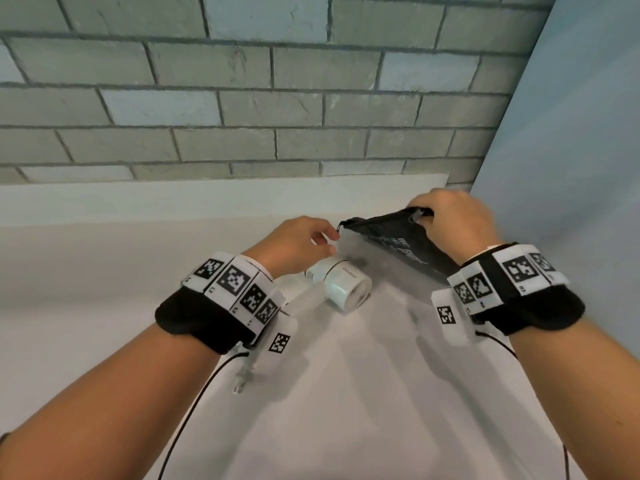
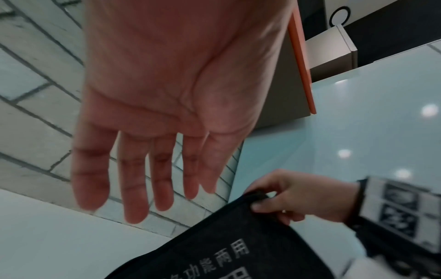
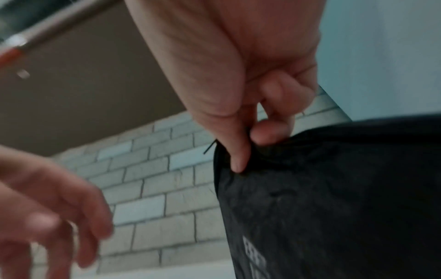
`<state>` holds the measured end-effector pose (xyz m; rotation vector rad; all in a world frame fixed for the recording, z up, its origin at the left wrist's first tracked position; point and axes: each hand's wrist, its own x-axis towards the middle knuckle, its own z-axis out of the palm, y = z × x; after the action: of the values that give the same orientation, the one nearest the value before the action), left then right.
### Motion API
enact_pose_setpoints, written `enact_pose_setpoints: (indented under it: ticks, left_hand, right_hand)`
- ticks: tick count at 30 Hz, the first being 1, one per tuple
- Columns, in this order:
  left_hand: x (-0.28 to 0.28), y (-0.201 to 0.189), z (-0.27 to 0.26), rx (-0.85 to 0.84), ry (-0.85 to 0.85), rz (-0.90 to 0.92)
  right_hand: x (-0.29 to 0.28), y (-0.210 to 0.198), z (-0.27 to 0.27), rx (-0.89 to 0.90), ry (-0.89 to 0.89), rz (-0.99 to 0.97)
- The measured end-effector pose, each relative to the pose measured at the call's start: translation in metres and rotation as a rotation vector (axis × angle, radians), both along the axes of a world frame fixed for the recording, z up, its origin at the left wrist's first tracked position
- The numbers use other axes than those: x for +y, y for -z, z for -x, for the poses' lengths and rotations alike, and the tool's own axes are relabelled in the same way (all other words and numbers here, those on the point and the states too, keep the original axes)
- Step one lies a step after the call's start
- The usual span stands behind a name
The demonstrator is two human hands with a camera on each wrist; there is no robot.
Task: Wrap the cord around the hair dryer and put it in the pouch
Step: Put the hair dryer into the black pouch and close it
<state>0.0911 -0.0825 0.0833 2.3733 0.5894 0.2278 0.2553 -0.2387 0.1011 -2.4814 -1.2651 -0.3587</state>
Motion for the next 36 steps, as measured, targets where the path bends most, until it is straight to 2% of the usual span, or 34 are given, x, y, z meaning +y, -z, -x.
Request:
enact_pose_setpoints:
  ticks: [4, 8, 10, 14, 17, 19, 21, 26, 29, 31, 33, 34, 36]
  left_hand:
    - [0.031, 0.000, 0.001, -0.074, -0.092, -0.069]
    - [0.054, 0.019, 0.008, 0.127, -0.005, -0.142]
    - [0.061, 0.030, 0.012, 0.145, 0.012, -0.154]
    - [0.068, 0.036, 0.020, -0.094, -0.141, -0.067]
    - [0.068, 0.034, 0.025, -0.232, -0.142, -0.002]
    - [0.070, 0.032, 0.032, -0.260, -0.185, -0.064]
    - [0.079, 0.029, 0.045, -0.338, -0.314, -0.126]
    - [0.126, 0.016, 0.109, -0.746, -0.728, -0.214]
    - [0.134, 0.008, 0.148, -0.824, -0.780, -0.415]
    - [0.132, 0.010, 0.171, -0.789, -0.721, -0.489]
    - [0.128, 0.023, 0.185, -0.605, -0.684, -0.495]
    - [0.124, 0.030, 0.189, -0.481, -0.653, -0.454]
    - [0.115, 0.048, 0.191, -0.235, -0.540, -0.259]
  right_hand:
    - [0.002, -0.032, 0.033, 0.011, -0.135, -0.047]
    - [0.008, -0.050, 0.064, 0.106, -0.297, -0.141]
    - [0.013, -0.054, 0.073, 0.142, -0.351, -0.182]
    - [0.026, -0.058, 0.084, 0.217, -0.532, -0.274]
    - [0.036, -0.063, 0.095, 0.294, -0.700, -0.317]
    - [0.042, -0.066, 0.103, 0.298, -0.823, -0.347]
    - [0.049, -0.066, 0.106, 0.273, -0.904, -0.359]
    - [0.084, -0.046, 0.093, 0.107, -0.886, -0.449]
    - [0.104, -0.023, 0.091, 0.103, -0.881, -0.506]
    - [0.116, 0.000, 0.088, 0.133, -0.890, -0.457]
    - [0.127, 0.029, 0.083, 0.186, -0.865, -0.276]
    - [0.130, 0.044, 0.080, 0.221, -0.825, -0.155]
    - [0.133, 0.071, 0.076, 0.320, -0.716, 0.068]
